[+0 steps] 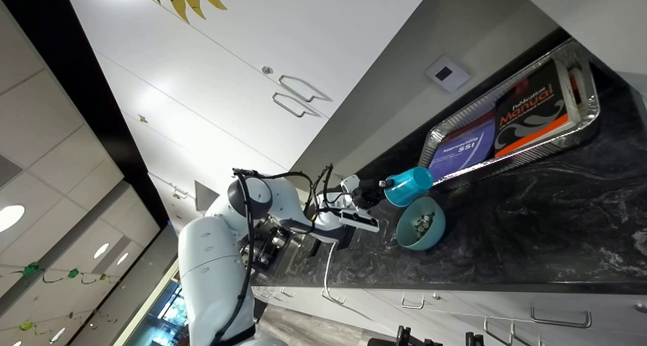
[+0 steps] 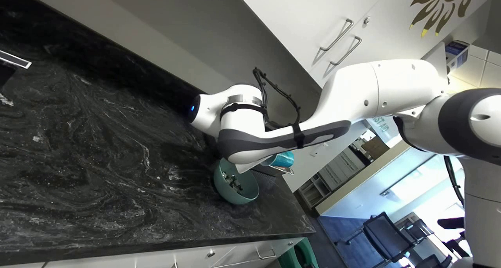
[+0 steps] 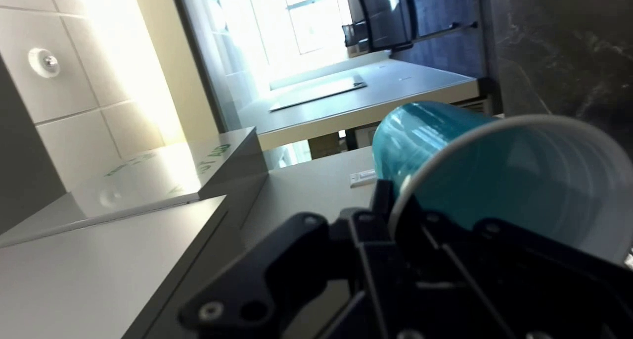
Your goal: Pick up the light blue cup, pour its contents in the bowl and put the cup back on the countertop.
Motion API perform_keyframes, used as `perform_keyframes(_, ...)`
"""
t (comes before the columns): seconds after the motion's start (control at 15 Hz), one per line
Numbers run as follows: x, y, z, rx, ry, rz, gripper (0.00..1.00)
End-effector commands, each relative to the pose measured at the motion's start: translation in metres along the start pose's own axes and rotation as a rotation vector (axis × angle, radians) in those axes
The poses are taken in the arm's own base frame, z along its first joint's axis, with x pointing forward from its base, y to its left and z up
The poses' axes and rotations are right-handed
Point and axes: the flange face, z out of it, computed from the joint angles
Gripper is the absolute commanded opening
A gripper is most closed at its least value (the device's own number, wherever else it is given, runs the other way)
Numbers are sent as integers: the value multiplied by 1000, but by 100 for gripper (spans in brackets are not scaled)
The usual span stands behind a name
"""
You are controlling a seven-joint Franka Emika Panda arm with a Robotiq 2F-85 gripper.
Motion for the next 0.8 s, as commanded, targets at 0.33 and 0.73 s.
perform_keyframes(0.33, -8, 99, 50, 420, -107, 51, 1)
perform_keyframes(0.73, -19, 150, 88, 675, -229, 165, 1)
